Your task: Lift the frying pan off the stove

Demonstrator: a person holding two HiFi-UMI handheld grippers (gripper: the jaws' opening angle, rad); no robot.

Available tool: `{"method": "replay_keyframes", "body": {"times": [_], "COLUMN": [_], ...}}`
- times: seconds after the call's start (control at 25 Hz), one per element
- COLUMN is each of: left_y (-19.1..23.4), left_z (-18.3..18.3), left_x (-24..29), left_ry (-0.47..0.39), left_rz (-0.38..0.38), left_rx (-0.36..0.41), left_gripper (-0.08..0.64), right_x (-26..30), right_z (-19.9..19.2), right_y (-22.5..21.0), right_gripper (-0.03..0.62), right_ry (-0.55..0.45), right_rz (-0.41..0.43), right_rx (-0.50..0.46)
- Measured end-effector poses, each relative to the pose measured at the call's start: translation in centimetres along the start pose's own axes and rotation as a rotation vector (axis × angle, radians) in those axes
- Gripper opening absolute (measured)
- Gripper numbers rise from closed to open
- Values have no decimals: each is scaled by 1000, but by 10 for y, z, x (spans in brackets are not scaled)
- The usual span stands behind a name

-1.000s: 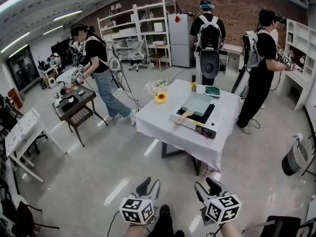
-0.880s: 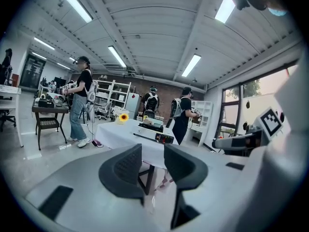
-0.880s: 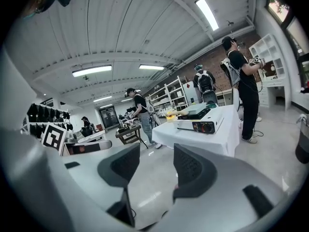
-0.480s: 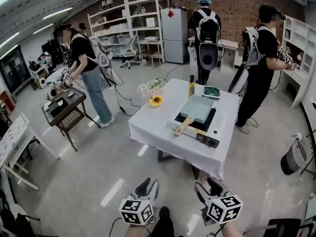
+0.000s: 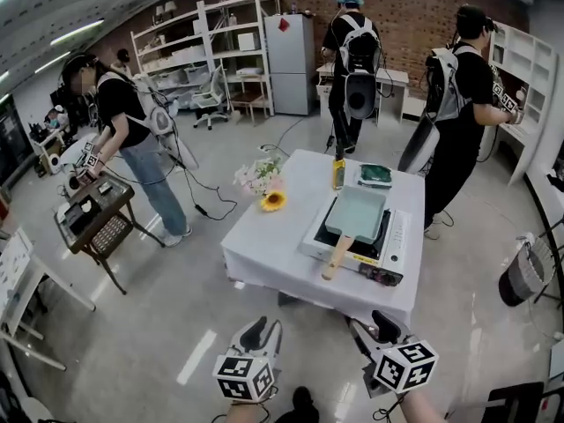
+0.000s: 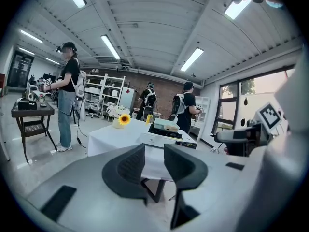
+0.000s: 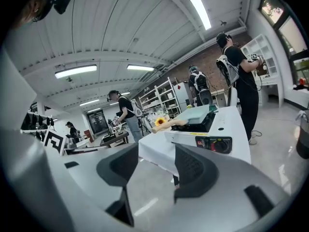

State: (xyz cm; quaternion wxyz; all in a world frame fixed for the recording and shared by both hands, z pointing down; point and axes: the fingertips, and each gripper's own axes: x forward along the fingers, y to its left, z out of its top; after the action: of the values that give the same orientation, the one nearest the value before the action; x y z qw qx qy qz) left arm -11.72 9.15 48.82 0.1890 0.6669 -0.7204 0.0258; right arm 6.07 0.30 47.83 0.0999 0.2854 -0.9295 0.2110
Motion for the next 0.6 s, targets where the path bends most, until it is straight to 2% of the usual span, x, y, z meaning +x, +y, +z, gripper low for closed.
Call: {"method": "replay_keyframes", "body": {"times": [0.24,0.6], "left_y": [27,44], "left_z": [20,29], "left_x": [32,70], "left_ry": [-3,11], "left_rz": [-51,-97], "left_rx": [1,29], "left_gripper": [121,121], "right_x": [32,55], "right_z": [17,25], "right_y": [-5,-22], "right_gripper": [224,224], "right_ry": [-24,-28], "right_rz": [-52,-116], "right_rx": [30,71]}}
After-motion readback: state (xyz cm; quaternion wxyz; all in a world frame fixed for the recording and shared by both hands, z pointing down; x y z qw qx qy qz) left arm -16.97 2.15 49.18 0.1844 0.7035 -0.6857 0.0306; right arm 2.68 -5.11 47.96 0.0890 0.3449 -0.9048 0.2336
